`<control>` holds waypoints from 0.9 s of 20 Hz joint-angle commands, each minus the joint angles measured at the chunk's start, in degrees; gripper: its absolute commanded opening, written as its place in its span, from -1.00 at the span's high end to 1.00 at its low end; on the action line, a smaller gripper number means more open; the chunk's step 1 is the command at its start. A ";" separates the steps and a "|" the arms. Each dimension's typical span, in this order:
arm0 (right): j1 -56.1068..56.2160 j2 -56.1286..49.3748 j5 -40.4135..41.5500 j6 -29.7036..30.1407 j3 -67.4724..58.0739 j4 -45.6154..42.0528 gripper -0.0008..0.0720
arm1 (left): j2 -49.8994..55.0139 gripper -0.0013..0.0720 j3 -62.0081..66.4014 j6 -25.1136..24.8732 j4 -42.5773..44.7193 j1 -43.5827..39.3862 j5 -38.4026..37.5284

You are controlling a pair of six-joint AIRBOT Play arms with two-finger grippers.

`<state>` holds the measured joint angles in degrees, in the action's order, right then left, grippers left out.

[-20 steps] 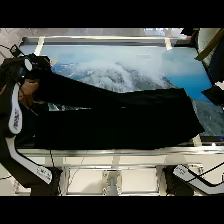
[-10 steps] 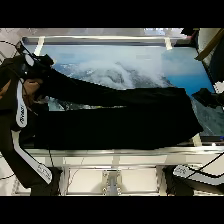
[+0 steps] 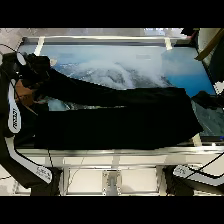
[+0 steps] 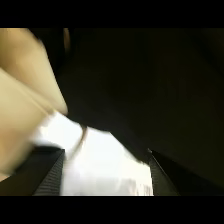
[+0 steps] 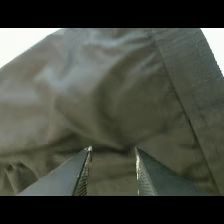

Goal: Fold the clothes and pants, and hang the long-sleeved shirts on hangers.

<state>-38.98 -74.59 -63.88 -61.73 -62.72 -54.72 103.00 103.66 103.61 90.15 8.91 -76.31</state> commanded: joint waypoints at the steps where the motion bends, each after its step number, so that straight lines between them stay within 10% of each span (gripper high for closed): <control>1: 0.02 1.22 -3.17 -0.04 0.00 -6.29 0.09 | -4.92 -0.56 -6.84 -0.35 -0.07 -4.57 0.48; 12: -18.60 7.52 -9.22 2.51 5.51 -1.16 0.09 | -64.22 -0.31 -62.75 28.61 23.54 2.38 1.73; 14: -18.69 7.52 -10.01 2.56 7.48 1.62 0.09 | -71.65 -0.30 -67.87 24.37 18.32 12.66 1.70; 16: -17.64 7.50 -11.19 2.95 8.46 3.17 0.09 | -73.61 0.49 -69.35 13.99 9.53 25.83 1.53; 18: -16.20 7.48 -11.69 2.99 8.46 3.19 0.09 | -71.82 0.50 -69.31 1.42 0.90 40.74 1.40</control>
<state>-55.81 -67.22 -74.04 -59.09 -55.29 -53.89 34.20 37.78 118.93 102.50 32.47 -74.81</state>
